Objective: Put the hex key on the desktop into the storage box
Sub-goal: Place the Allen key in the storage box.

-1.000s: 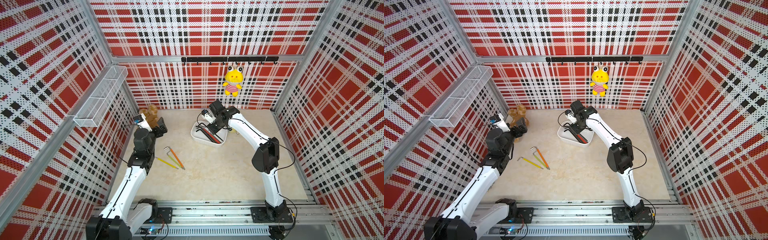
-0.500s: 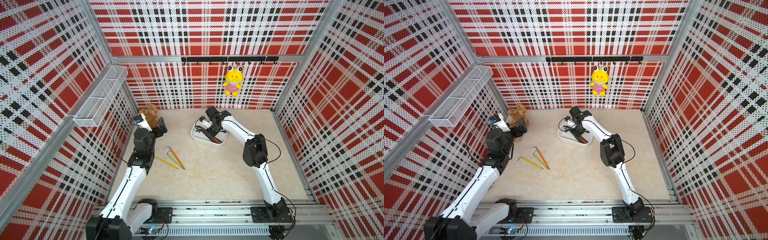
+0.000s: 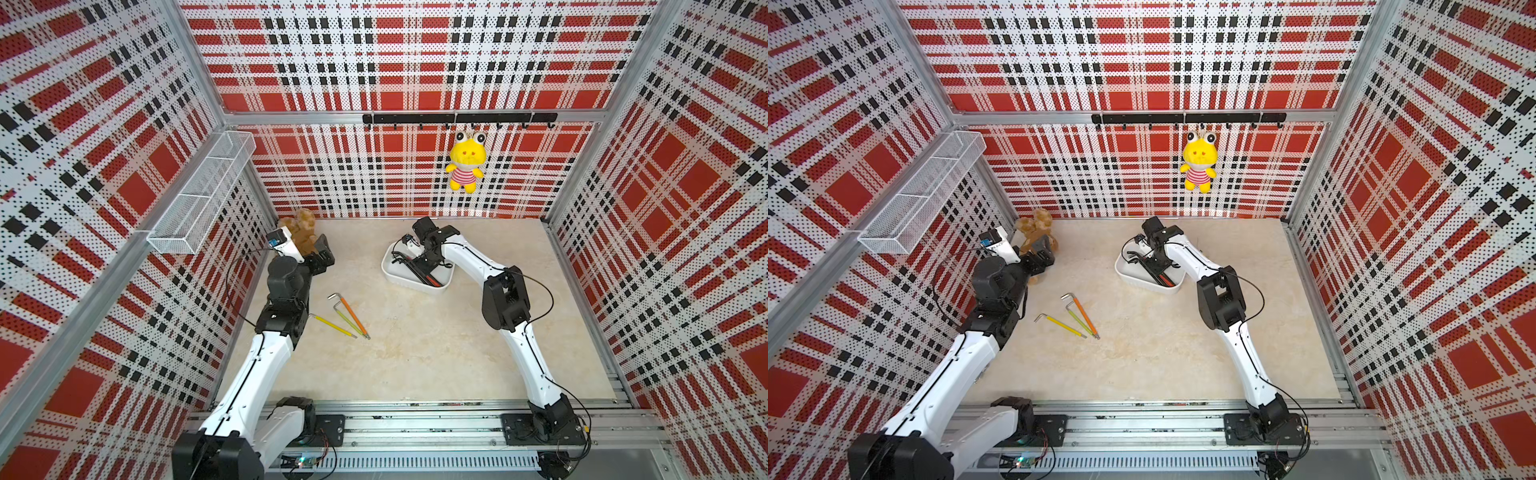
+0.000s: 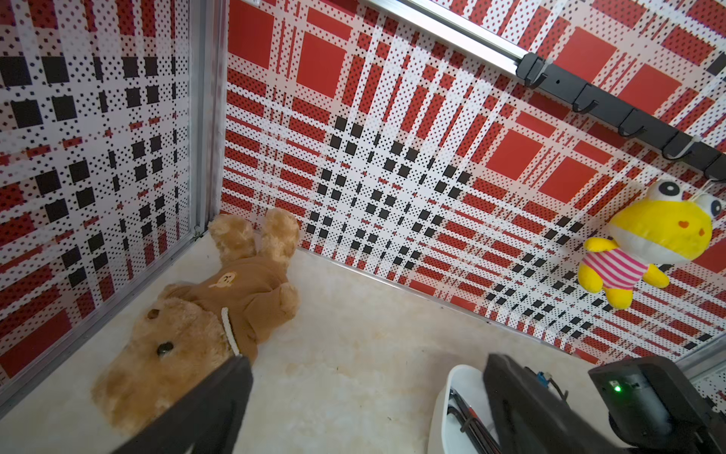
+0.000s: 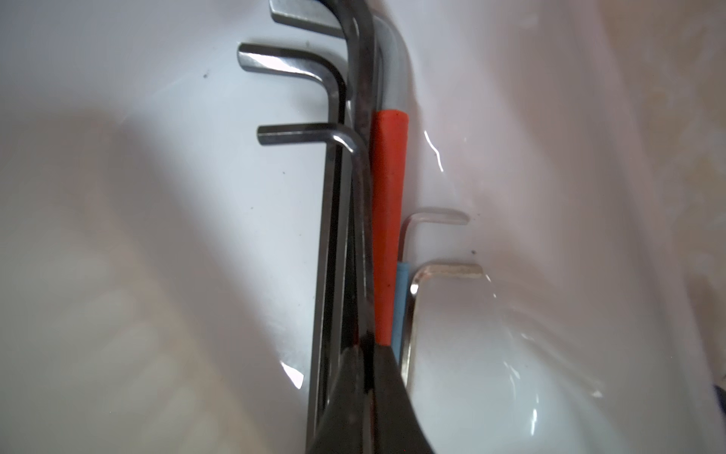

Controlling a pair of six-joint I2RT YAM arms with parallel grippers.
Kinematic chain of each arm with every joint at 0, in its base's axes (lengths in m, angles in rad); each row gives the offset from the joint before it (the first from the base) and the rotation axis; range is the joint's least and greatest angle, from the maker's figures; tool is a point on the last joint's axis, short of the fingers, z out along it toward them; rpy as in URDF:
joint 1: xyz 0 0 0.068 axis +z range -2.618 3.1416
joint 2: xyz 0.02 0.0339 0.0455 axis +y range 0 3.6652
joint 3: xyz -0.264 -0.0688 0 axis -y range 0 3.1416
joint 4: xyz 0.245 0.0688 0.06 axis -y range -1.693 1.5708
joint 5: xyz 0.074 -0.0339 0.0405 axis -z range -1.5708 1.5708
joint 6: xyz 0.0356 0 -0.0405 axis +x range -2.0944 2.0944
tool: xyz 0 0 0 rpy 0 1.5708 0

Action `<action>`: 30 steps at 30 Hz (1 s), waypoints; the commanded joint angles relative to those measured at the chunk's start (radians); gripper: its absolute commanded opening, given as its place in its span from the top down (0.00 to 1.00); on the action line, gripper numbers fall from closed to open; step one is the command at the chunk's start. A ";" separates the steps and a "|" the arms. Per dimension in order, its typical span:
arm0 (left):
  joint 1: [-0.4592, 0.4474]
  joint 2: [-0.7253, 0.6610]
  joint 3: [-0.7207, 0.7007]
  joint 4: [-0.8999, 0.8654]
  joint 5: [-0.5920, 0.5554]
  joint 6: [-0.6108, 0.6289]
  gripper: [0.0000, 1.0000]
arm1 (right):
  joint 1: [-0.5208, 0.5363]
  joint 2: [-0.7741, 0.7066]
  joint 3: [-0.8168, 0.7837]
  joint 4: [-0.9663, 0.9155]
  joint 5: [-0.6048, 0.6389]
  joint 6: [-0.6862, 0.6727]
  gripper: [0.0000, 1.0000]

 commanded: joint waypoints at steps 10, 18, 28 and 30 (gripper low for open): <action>0.007 0.005 0.016 0.001 0.003 -0.002 0.01 | -0.017 0.032 -0.026 0.052 0.029 0.037 1.00; 0.007 0.008 0.019 0.003 0.007 -0.003 0.01 | -0.028 0.049 0.022 0.046 0.071 0.038 1.00; 0.009 0.013 0.020 0.006 0.008 -0.002 0.01 | -0.029 0.038 0.013 0.051 0.076 0.031 0.77; 0.009 0.017 0.021 0.007 0.009 -0.002 0.01 | -0.029 0.022 0.004 0.062 0.076 0.032 0.70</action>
